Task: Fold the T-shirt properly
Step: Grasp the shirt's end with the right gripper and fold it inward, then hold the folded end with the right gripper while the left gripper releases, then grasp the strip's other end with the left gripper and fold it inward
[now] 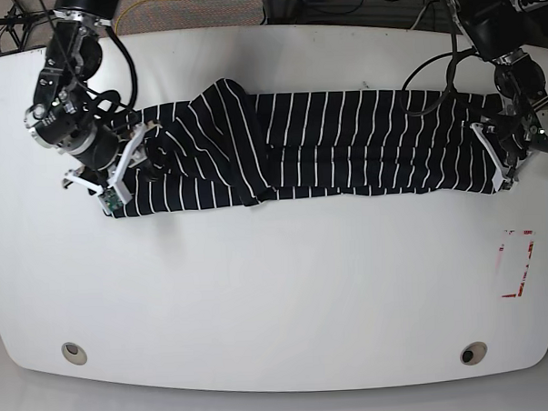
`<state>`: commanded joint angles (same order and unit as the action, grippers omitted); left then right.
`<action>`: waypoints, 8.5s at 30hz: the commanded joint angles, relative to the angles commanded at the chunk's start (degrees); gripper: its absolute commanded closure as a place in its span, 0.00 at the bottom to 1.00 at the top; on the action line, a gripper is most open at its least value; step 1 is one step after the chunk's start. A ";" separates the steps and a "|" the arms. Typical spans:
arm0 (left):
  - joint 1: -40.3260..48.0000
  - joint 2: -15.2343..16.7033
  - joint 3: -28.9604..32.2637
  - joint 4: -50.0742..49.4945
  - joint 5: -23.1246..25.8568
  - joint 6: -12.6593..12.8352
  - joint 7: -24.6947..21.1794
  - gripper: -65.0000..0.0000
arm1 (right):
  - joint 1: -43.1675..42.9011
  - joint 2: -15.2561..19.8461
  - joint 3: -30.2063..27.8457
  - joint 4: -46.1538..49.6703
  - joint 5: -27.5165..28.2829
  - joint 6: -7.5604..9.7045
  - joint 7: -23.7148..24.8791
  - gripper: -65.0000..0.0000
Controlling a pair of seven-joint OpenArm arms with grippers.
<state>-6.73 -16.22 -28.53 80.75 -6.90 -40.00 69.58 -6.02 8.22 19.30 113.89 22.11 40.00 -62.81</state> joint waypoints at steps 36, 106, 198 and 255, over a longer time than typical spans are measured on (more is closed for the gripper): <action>0.79 -0.09 -0.26 0.44 0.00 0.00 0.00 0.70 | -6.51 10.55 3.52 -1.58 -3.96 0.00 3.87 0.61; 0.62 -3.25 -19.87 7.38 -22.77 0.00 6.15 0.17 | 2.81 0.79 -4.13 -22.33 -17.93 0.00 15.65 1.00; 7.56 18.90 11.96 26.11 -34.20 9.27 7.47 0.81 | 3.08 -0.88 -4.22 -22.42 -17.93 0.00 15.74 1.00; 6.51 9.32 13.71 24.26 -32.00 22.46 2.02 0.74 | 6.15 -4.40 -4.13 -2.90 -18.20 0.00 2.11 0.96</action>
<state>-0.22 -6.90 -14.81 105.01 -38.90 -17.54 71.60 0.13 3.82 15.16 110.99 3.91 40.00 -60.70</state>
